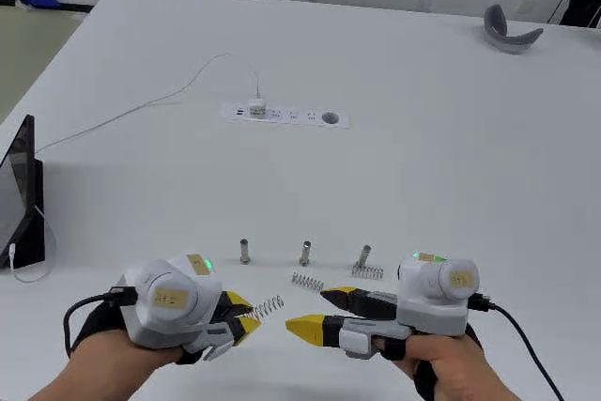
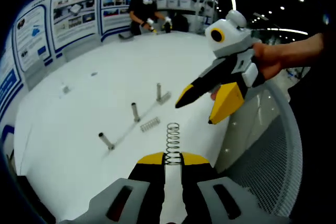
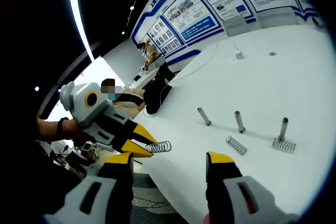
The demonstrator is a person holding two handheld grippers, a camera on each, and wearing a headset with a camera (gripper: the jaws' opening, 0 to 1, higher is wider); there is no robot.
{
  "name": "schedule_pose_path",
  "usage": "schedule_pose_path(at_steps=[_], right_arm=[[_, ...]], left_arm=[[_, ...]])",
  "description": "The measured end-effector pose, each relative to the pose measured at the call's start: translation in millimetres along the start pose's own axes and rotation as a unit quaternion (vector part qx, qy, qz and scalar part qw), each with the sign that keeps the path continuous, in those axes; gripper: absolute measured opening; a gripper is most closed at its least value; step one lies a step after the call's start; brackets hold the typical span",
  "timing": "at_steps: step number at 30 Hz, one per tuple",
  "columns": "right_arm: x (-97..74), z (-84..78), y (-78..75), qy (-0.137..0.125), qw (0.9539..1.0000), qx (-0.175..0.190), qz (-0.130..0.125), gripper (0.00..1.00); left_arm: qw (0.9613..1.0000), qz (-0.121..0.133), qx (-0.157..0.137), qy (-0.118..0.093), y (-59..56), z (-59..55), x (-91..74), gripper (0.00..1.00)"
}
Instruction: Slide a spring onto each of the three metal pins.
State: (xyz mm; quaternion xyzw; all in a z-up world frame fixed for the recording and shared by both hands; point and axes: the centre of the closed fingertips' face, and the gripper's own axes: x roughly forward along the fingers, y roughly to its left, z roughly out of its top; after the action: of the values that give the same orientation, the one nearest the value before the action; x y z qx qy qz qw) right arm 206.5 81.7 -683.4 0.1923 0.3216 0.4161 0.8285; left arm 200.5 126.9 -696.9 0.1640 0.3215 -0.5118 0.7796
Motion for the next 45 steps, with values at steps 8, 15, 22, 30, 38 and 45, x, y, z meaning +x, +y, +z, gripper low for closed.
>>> schedule_pose_path(at_steps=[8, 15, 22, 30, 38, 45], right_arm=[[4.3, -0.8, 5.6, 0.001, 0.9998, 0.014, 0.016, 0.42], [4.2, 2.1, 6.3, -0.005, 0.9987, 0.044, 0.025, 0.27], [1.8, 5.8, 7.5, -0.008, 0.9971, 0.067, 0.034, 0.19], [-1.6, 7.7, 13.9, -0.001, 0.9928, 0.105, 0.058, 0.14], [-8.9, 21.9, 19.0, 0.021, 0.9975, 0.032, 0.06, 0.13], [-16.1, 28.9, 25.7, 0.087, 0.9902, -0.082, 0.072, 0.13]], left_arm=[[0.9997, -0.017, 0.017, -0.011, -14.9, 18.7, 6.9, 0.1], [0.999, -0.026, 0.033, -0.015, -20.8, 27.0, 10.1, 0.1], [0.9981, -0.034, 0.05, -0.014, -24.2, 31.1, 12.7, 0.1], [0.9973, -0.045, 0.056, -0.015, -27.4, 34.7, 13.9, 0.1], [0.9961, -0.072, 0.025, -0.045, -25.4, 49.7, 14.3, 0.1], [0.9925, -0.1, 0.016, -0.068, -29.8, 62.1, 12.8, 0.09]])
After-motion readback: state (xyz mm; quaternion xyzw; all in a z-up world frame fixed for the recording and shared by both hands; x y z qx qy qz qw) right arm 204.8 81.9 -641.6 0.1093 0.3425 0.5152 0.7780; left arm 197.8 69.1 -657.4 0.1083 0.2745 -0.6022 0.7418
